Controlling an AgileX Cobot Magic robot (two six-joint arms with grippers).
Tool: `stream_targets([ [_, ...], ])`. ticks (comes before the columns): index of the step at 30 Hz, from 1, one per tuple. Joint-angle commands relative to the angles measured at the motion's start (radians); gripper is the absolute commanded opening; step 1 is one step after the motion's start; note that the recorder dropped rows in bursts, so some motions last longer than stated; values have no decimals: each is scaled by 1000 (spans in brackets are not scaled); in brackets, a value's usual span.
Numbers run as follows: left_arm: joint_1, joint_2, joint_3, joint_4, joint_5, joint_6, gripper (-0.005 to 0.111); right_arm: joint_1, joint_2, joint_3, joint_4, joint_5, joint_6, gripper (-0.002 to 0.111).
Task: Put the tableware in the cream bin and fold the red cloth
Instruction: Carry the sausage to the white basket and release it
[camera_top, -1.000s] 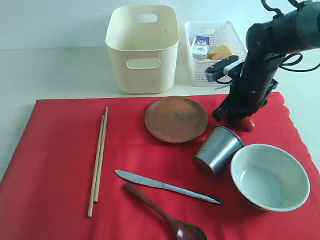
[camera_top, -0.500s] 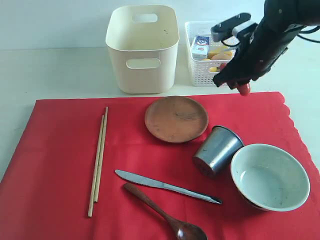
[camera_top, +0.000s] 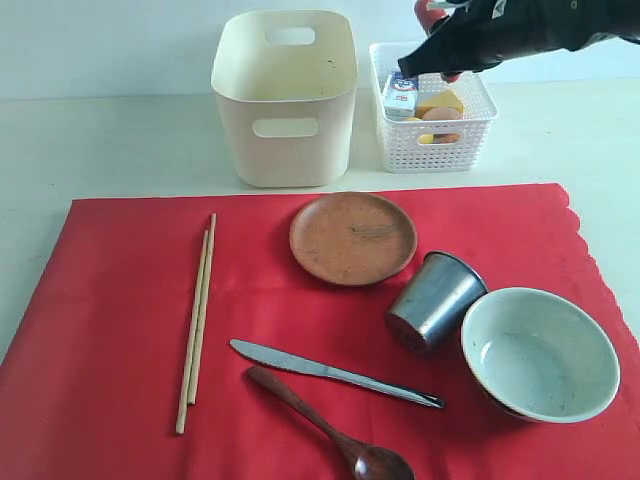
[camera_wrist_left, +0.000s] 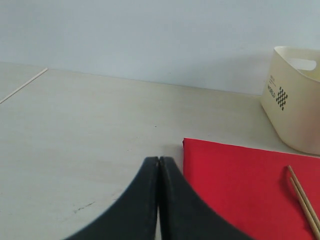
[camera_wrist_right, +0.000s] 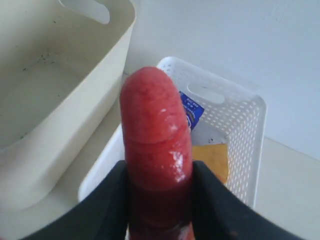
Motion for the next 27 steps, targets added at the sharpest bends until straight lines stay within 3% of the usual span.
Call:
stream_targets([
  [1,-5,-7,3,-7,-3,2,3,-2,79,-52,0,-90,7,0],
  [8,-5,-7,3,-7,-3,2,3,-2,218,-153,0,-84,145,6],
  [10,-5,-7,3,-7,-3,2,3,-2,233,-164,0,-84,165,15],
  [15,-5,-7,3,-7,-3,2,3,-2,243,-166,0,-90,165,56],
  [18,-5,-7,3,-7,-3,2,3,-2,243,-166,0,-77,165,68],
  [21,-5,-7,3,-7,-3,2,3,-2,240,-166,0,-54,165,75],
  [27,-5,-7,3,-7,-3,2,3,-2,176,-166,0,50,165,76],
])
